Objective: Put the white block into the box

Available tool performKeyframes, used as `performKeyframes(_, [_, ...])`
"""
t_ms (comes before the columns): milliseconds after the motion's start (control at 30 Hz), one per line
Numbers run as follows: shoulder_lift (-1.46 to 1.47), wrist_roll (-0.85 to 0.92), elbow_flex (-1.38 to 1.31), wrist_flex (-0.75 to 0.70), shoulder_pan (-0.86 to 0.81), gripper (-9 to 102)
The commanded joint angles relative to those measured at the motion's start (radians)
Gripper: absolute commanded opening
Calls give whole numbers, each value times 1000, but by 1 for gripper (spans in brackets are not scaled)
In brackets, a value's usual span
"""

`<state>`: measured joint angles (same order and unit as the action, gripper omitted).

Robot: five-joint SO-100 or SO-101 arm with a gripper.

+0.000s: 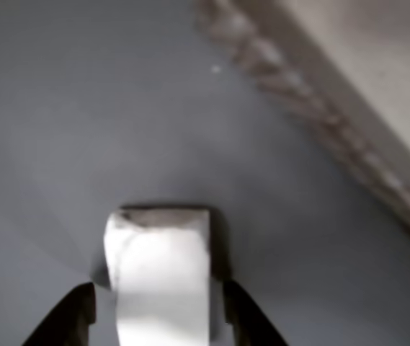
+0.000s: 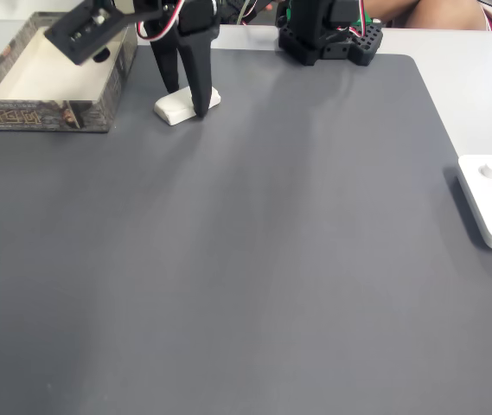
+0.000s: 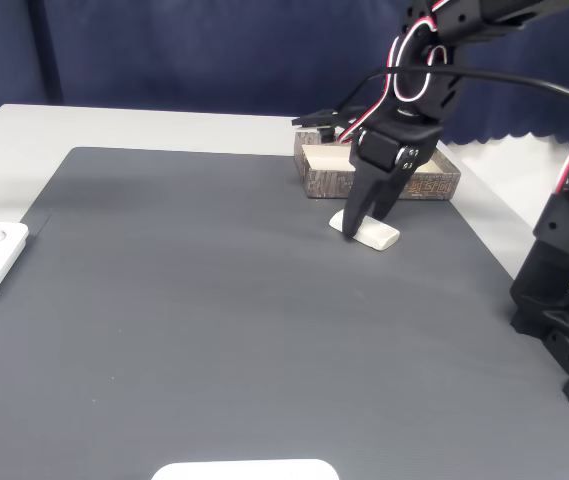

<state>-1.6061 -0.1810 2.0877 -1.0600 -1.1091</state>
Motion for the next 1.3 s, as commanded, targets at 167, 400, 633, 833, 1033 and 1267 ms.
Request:
performKeyframes(167, [5,-20,-74,0,20,23])
performKeyframes(400, [11,-40,-77,-9,26,12])
performKeyframes(633, [14,-31,-77,-37,40,-1])
performKeyframes(833, [14,-35,-91,-40,51,-2])
performKeyframes(1033, [-49,-32,-141,-117,74,-2])
performKeyframes(1267, [-161,-49,-291,-322,57,-2])
